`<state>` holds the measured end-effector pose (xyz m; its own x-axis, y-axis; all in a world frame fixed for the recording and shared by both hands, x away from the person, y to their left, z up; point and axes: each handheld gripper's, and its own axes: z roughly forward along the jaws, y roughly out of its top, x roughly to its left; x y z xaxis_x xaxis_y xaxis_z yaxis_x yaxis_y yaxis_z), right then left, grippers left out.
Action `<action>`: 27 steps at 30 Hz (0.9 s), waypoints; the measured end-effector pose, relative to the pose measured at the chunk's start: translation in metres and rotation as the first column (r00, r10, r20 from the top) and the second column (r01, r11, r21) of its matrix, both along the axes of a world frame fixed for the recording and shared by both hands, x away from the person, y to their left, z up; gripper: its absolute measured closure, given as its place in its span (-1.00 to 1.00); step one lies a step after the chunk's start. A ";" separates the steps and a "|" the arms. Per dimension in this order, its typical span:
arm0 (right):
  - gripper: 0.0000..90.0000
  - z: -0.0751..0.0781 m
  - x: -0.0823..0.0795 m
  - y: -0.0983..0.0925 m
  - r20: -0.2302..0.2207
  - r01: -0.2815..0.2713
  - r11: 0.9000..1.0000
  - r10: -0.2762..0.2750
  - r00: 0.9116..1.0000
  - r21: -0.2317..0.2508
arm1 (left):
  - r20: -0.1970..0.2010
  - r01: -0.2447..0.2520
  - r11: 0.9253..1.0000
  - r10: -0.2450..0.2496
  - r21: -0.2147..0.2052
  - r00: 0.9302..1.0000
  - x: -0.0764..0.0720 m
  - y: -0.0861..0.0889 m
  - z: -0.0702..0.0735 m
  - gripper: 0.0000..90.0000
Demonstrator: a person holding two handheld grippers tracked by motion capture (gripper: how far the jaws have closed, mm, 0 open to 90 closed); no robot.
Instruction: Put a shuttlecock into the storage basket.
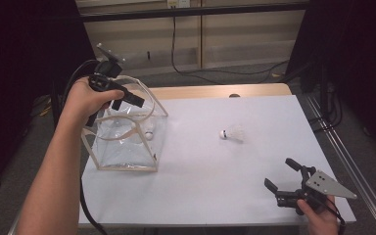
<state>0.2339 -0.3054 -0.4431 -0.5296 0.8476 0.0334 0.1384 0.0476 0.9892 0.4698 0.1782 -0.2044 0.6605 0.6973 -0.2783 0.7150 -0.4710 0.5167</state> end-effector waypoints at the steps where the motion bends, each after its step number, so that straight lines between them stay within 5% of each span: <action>1: -0.97 0.000 0.000 0.000 0.000 0.000 1.000 0.000 1.000 0.000 | -0.002 0.004 1.000 -0.004 -0.007 1.000 0.000 -0.001 0.000 0.30; 27: -0.97 0.000 0.000 0.000 0.001 -0.001 1.000 0.001 1.000 -0.005 | 0.034 0.107 0.993 -0.105 -0.050 0.994 -0.018 -0.039 0.005 -0.29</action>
<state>0.2338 -0.3056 -0.4430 -0.5307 0.8471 0.0287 0.1369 0.0522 0.9892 0.4522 0.1392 -0.1998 0.7391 0.6081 -0.2898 0.6453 -0.5157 0.5637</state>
